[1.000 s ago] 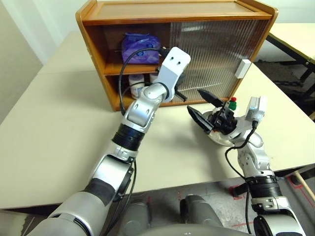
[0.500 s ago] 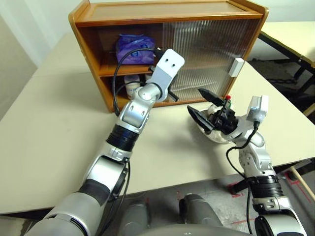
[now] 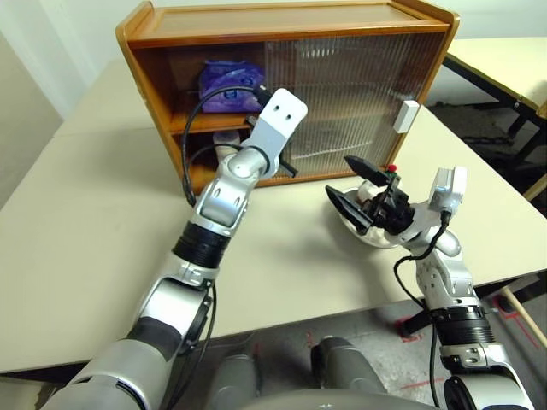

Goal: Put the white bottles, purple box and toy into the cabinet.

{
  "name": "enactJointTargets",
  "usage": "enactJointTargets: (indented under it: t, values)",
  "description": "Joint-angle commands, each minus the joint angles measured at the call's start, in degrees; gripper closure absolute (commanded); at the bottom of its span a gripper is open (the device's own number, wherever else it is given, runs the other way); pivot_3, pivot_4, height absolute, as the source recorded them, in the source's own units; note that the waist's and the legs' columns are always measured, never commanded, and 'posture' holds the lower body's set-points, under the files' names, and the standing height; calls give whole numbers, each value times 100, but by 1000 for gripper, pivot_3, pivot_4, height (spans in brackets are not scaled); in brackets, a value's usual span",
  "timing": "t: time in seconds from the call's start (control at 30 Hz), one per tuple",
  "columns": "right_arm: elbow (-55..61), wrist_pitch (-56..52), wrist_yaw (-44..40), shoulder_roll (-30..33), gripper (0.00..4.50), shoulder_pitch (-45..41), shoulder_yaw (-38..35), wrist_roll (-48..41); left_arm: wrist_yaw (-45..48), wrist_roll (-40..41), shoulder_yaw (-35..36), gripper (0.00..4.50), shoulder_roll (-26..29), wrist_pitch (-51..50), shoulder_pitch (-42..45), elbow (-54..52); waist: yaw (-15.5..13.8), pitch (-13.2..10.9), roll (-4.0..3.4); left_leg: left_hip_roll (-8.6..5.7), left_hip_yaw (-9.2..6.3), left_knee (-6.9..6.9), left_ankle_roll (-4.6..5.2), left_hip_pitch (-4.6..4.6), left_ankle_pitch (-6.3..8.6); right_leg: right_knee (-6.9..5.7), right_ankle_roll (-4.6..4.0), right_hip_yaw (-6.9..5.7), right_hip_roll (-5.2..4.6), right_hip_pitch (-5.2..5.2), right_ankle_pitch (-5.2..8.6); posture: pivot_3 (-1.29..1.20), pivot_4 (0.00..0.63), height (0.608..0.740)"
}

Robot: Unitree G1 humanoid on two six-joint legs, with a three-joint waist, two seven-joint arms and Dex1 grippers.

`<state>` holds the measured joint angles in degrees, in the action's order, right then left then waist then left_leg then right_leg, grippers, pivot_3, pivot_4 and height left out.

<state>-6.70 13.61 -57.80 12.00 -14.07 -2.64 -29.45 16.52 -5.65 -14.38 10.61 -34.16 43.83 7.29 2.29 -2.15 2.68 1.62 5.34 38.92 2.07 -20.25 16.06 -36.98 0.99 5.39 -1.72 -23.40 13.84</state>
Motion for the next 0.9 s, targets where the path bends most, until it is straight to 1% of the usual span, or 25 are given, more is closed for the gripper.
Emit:
enactJointTargets:
  t: [0.03,0.33,0.6,0.9]
  values:
    - [111,-35,-64,36,0,40,49,-34,-201,-186,259,4448,237,-233,-169,-79,1,0,0,0,0,0,0,0,0,0,0,1,0,0,-1,81,0,740]
    - [73,-106,-151,61,0,9,29,-75,-268,-160,495,4448,541,-582,-470,-581,-6,0,-1,2,-1,0,-1,2,0,-7,-5,4,7,0,-5,102,0,740]
    - [-232,114,14,84,0,-144,20,290,-283,-132,698,4448,785,-680,-733,-828,-31,0,0,2,-1,0,-11,5,6,-5,-6,1,0,-1,-5,123,0,740]
    - [-386,217,-4,82,0,-206,20,310,-252,-93,923,4448,1048,-817,-972,-1093,-40,-1,0,4,-3,-1,-12,7,7,-6,-8,-7,-3,-1,-5,130,0,740]
